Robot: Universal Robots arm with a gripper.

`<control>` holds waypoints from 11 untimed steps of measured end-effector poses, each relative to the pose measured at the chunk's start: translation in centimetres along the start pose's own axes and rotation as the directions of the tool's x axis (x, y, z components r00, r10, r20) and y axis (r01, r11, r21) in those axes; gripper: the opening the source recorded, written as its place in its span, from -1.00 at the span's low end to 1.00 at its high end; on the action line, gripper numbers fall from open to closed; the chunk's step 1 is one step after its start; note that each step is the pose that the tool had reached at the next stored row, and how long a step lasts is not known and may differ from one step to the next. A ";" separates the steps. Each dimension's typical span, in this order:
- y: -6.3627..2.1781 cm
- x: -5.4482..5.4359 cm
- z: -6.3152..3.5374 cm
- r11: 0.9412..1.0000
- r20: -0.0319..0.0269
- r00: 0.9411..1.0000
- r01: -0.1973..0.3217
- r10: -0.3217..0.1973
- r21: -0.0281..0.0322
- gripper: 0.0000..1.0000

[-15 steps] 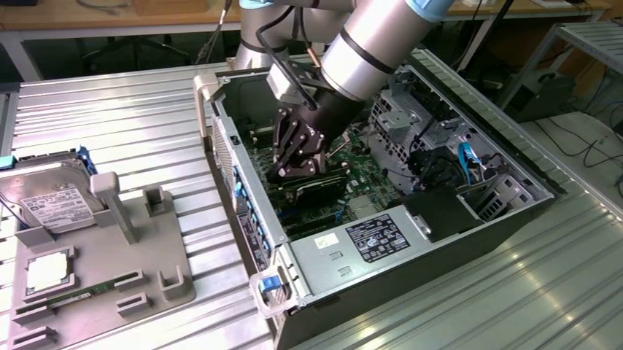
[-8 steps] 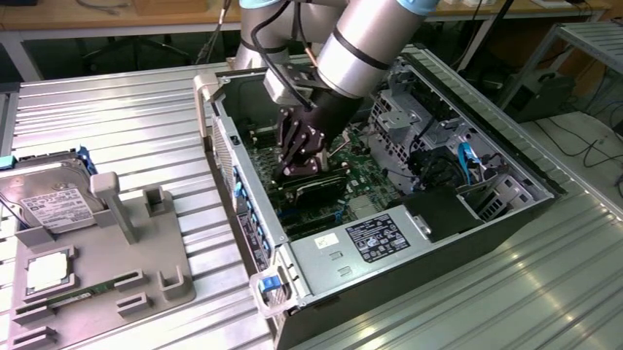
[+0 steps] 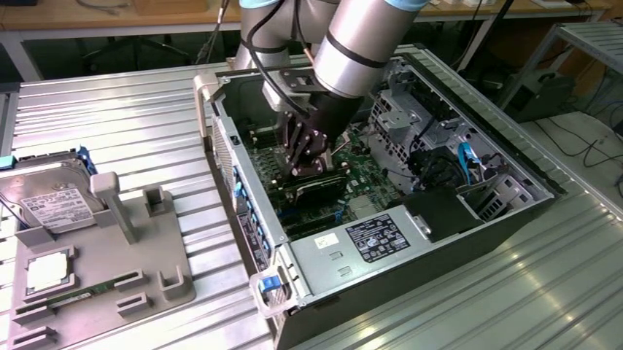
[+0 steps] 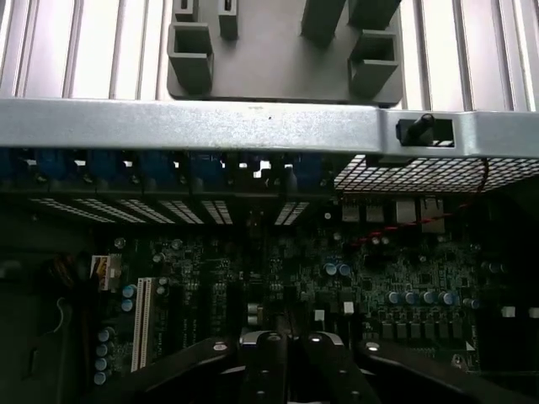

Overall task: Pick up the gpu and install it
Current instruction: 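Press down on the gpu until it lock into place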

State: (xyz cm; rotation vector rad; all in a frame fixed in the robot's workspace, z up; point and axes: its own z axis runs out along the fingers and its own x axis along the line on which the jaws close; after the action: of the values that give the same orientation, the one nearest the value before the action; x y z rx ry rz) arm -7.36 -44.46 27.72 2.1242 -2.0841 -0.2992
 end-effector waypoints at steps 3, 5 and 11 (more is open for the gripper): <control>0.04 0.0 0.06 1.000 -0.002 1.000 0.006 -0.006 0.026 -0.79; 0.13 0.0 0.14 0.999 -0.003 1.000 0.010 -0.010 0.040 -0.79; 0.87 0.0 0.41 0.997 -0.007 1.000 0.019 -0.019 0.075 -0.79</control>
State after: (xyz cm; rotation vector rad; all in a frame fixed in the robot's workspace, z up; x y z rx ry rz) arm -8.30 -44.45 27.53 2.1849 -2.1050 -0.2200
